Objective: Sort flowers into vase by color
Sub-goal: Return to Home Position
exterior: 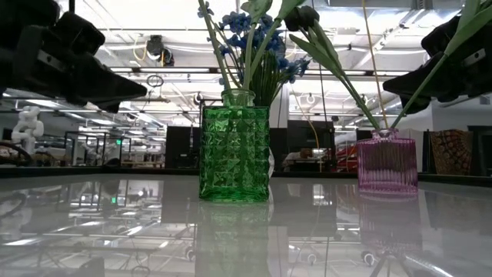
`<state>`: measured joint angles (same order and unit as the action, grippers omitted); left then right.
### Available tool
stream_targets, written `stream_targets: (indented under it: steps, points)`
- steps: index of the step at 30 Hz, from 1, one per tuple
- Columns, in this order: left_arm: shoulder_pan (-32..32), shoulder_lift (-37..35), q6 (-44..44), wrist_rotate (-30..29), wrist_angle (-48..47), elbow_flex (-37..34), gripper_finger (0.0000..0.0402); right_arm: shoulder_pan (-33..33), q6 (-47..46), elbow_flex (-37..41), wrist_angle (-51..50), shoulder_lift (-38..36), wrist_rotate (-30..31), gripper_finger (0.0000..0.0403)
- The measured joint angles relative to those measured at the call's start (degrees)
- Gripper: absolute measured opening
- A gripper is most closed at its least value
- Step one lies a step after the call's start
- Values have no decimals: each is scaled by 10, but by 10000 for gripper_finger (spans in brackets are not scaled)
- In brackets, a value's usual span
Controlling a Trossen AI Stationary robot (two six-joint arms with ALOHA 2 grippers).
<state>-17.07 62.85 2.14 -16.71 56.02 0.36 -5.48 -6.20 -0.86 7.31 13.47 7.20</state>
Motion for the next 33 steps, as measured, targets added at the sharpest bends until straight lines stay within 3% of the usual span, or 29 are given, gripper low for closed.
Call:
stream_targets:
  steps: [7, 26, 33]
  points:
    - [20, -38, -8, 1, -48, 0, 4, 0, -2, 0, -6, -4, -3, 0]
    - [21, -260, 3, 0, -258, 0, 3, 0, 14, 0, -52, -131, -17, 0]
    - [21, -316, -28, -3, -310, 0, 3, 0, 11, 0, -56, -133, -30, 0]
